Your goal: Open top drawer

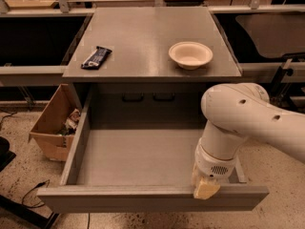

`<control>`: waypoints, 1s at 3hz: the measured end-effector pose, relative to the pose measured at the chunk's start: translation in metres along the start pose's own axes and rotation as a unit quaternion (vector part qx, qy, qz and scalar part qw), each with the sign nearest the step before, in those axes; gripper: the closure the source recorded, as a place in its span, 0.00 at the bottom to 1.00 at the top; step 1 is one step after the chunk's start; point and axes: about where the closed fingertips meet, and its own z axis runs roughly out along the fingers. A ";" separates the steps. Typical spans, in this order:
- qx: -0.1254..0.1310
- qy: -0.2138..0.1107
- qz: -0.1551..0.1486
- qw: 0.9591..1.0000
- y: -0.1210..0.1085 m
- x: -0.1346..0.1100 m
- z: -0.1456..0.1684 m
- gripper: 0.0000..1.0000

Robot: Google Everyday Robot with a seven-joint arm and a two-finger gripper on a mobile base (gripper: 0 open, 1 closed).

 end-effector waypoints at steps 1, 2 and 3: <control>0.000 0.000 0.000 1.000 0.000 0.000 0.000 0.35; 0.000 0.000 0.000 1.000 0.000 0.000 0.000 0.11; 0.009 0.002 -0.001 1.000 0.001 0.001 -0.012 0.00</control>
Offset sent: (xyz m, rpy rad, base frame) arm 0.0000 0.0000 0.0000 0.0000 0.0000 0.0000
